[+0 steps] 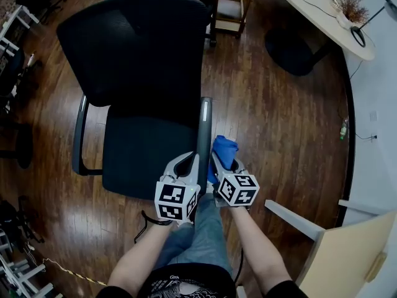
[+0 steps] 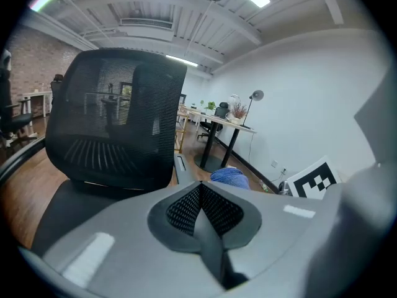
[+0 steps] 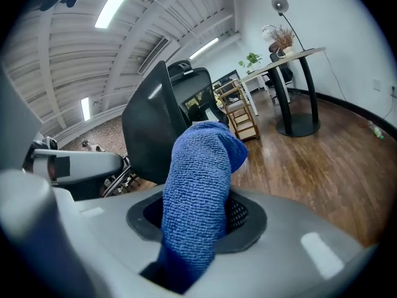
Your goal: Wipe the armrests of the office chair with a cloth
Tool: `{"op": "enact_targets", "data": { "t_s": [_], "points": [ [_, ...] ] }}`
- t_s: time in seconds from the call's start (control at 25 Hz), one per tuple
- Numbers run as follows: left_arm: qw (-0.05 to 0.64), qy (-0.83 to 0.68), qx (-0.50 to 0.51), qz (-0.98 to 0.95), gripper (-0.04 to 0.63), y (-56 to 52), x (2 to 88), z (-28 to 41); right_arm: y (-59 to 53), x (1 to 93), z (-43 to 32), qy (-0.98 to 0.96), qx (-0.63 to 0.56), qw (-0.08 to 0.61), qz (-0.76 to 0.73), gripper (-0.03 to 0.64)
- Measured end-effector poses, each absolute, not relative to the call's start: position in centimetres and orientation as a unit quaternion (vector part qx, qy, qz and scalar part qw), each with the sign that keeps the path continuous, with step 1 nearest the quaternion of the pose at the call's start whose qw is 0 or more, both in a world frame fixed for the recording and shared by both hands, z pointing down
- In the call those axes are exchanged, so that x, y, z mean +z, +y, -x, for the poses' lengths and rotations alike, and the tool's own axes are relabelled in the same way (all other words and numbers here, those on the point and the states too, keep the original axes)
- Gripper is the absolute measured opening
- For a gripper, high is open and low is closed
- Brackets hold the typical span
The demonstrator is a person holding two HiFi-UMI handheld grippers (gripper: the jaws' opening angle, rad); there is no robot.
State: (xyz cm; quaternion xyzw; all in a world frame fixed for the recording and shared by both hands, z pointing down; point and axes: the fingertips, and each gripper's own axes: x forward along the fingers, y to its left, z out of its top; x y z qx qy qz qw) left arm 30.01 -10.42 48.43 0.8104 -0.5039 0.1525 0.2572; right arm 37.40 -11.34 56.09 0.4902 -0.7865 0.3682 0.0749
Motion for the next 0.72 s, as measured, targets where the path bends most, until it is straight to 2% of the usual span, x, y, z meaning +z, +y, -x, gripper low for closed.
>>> {"op": "enact_targets", "data": {
  "t_s": [0.72],
  "points": [
    [0.273, -0.547, 0.145, -0.778, 0.004, -19.5, 49.1, -29.6, -23.5, 56.3, -37.7, -0.816, 0.354, 0.112, -0.443, 0.138]
  ]
}}
